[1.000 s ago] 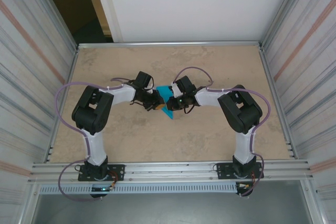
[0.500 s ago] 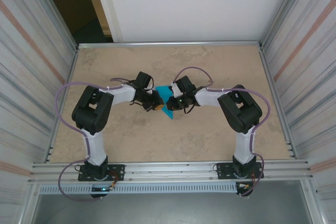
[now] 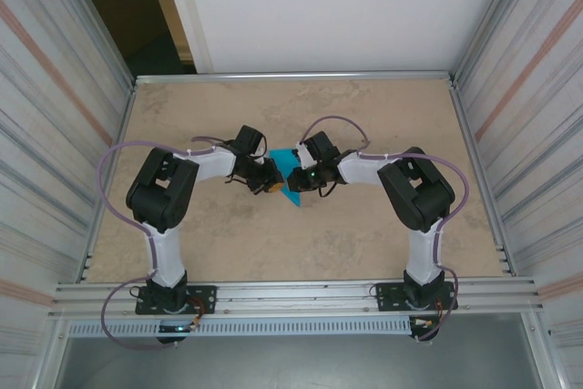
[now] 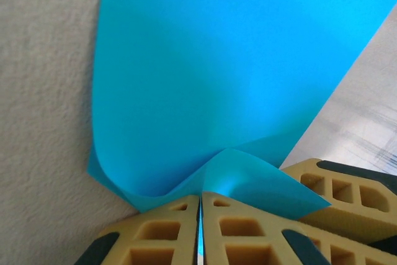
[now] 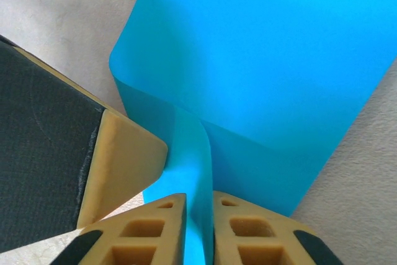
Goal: Fold a paper plane with a square sheet of paper (pick it up from the middle)
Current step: Third fold the triangle at the center of the table.
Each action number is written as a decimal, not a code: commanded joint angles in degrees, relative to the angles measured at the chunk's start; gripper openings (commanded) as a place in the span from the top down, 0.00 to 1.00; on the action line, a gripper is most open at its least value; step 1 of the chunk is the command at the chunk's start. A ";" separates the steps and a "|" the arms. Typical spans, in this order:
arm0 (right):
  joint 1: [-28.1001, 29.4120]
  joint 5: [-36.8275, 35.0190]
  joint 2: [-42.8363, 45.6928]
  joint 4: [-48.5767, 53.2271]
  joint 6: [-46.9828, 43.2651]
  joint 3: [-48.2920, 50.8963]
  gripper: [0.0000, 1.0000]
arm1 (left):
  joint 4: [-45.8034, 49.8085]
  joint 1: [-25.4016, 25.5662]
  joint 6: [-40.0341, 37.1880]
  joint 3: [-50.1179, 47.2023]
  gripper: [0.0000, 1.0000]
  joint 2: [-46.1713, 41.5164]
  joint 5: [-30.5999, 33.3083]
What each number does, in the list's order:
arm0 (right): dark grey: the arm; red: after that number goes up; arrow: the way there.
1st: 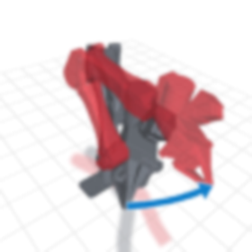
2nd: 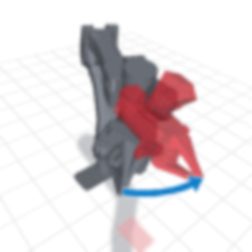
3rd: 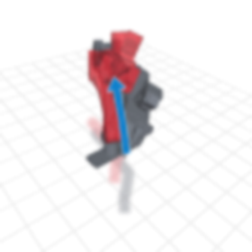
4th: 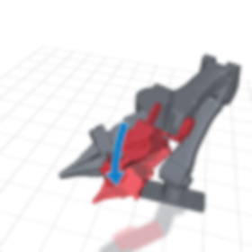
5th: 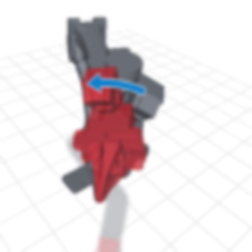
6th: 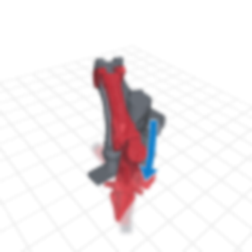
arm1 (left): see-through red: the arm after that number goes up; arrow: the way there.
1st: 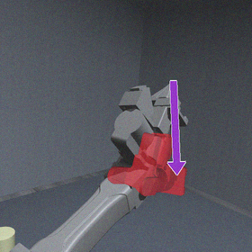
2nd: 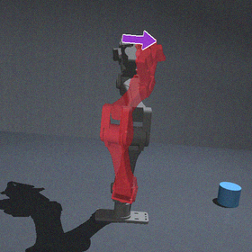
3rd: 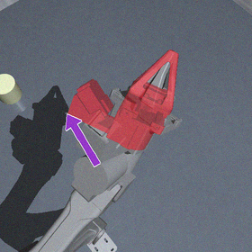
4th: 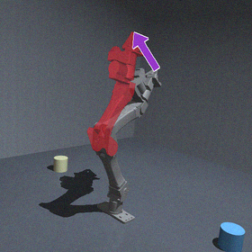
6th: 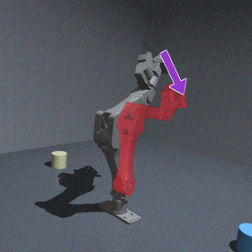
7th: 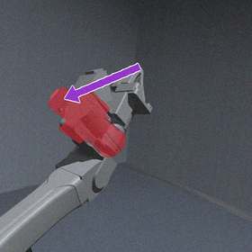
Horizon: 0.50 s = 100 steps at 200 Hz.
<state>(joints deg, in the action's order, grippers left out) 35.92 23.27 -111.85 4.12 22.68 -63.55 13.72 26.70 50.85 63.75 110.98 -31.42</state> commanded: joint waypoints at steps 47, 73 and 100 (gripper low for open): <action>-2.56 -4.28 7.75 5.10 4.87 2.50 0.63 | 2.76 -0.24 -0.58 -1.87 0.90 2.16 2.86; -2.39 -2.96 8.88 5.72 5.31 2.64 0.65 | 2.53 -0.31 -0.43 -2.08 0.90 2.05 2.86; -0.42 0.09 8.26 5.57 5.66 2.18 0.73 | 2.29 -0.34 -0.32 -2.22 0.90 1.96 2.94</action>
<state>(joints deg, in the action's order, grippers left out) 33.56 20.93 -104.60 8.05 27.00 -61.58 13.41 26.68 50.85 63.59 111.11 -31.44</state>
